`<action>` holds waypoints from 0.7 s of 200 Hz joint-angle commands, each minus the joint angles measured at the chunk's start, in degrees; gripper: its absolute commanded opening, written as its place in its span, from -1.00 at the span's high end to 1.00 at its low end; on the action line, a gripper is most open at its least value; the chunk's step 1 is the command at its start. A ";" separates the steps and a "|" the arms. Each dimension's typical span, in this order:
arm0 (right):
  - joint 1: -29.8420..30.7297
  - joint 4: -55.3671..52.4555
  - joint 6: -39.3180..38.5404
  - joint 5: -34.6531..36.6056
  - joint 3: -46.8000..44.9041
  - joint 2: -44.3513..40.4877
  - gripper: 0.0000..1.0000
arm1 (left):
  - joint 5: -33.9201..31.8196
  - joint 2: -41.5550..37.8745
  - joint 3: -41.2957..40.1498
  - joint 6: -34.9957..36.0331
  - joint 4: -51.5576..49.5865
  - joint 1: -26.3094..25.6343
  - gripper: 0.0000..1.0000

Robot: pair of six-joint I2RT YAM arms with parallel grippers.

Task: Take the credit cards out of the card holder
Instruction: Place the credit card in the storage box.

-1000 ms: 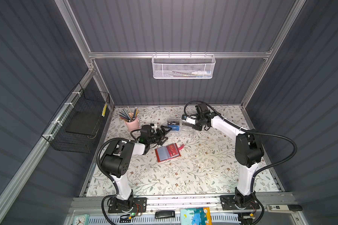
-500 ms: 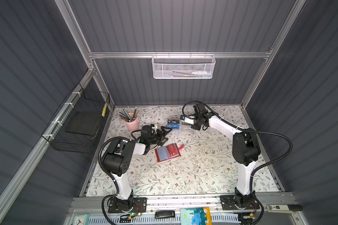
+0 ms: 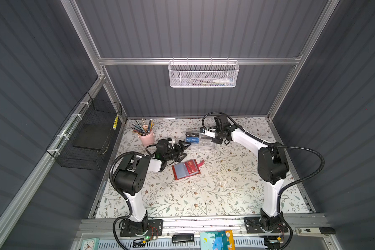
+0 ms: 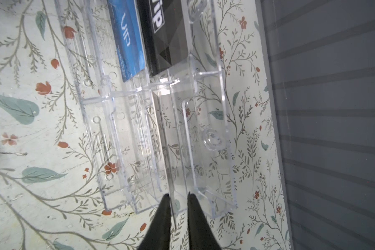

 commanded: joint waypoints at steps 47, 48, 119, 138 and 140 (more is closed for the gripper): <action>0.41 1.34 1.45 -1.46 1.07 -0.96 0.55 | 0.64 1.33 0.85 0.02 1.45 -0.29 -0.99; 0.41 1.46 1.52 -1.50 1.02 -1.05 0.55 | 0.60 1.37 0.88 -0.03 1.45 -0.29 -1.00; 0.62 5.41 4.89 -3.97 -3.48 -5.29 0.29 | 0.20 0.40 0.47 0.06 1.06 -0.37 -0.99; 0.90 6.04 6.06 -4.03 -4.12 -6.27 0.17 | -0.14 -0.83 0.20 0.67 -0.28 -0.46 -1.00; 0.93 6.08 6.27 -3.99 -4.17 -6.42 0.16 | -0.19 -1.02 0.20 0.81 -0.48 -0.51 -0.99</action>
